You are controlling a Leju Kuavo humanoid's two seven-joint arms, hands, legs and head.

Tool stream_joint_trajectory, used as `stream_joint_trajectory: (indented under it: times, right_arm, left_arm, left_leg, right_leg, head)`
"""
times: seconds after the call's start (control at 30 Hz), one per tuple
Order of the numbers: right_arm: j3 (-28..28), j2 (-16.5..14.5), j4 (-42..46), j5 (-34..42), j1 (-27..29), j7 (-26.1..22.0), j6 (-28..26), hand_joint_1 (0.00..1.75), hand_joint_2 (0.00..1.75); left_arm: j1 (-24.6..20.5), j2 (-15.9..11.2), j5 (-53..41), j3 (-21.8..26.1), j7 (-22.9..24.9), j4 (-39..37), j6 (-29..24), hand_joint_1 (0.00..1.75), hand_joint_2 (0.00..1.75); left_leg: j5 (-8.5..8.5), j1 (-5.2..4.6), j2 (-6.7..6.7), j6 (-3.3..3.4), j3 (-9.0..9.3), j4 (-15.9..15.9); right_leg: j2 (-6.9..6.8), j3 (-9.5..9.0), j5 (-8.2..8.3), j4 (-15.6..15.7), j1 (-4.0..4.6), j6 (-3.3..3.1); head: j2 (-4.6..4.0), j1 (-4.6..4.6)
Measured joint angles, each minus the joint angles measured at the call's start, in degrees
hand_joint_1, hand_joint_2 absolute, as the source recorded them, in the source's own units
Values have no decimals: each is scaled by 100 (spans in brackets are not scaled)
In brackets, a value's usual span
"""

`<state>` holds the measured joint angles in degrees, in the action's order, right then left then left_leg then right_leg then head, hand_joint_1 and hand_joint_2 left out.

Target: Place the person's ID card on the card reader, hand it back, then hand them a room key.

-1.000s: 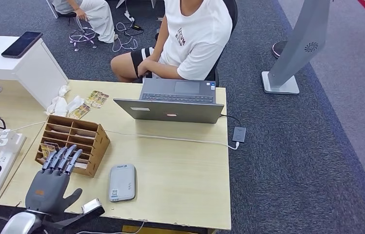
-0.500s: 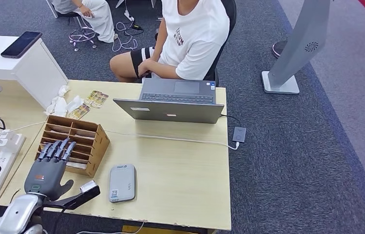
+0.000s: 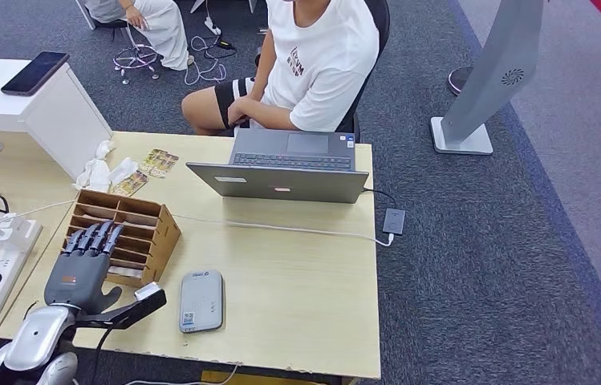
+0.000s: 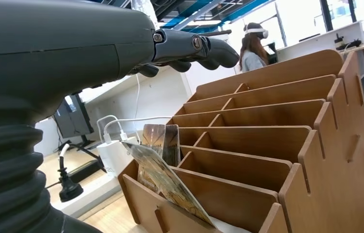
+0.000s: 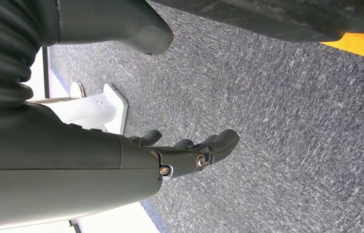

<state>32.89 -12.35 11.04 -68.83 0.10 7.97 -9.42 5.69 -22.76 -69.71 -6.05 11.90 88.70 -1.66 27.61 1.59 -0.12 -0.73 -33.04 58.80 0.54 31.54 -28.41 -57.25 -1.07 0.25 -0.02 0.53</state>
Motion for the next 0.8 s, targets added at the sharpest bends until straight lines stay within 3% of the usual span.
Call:
stream_joint_trajectory:
  times: [0.5, 0.63, 0.8]
  right_arm:
    - [0, 0, 0, -24, 1, 3, 6, 0, 175]
    - [0, 0, 0, -24, 1, 3, 6, 0, 175]
    - [0, 0, 0, -31, 1, 10, 6, 0, 175]
  left_arm:
    - [16, 27, -39, 55, 73, -20, -16, 0, 175]
    - [18, 27, -39, 58, 79, -20, -11, 175, 175]
    - [42, 25, 6, 62, 128, -18, 113, 175, 175]
  left_leg:
    - [0, 0, 0, 0, -1, 0]
    - [0, 0, 0, 0, -1, 0]
    - [0, 0, 0, 0, -1, 0]
  right_leg:
    - [0, 0, 0, 0, 0, 0]
    - [0, 0, 0, 0, 0, 0]
    - [0, 0, 0, 0, 0, 0]
  head:
    - [0, -1]
    - [-1, -1]
    - [0, -1]
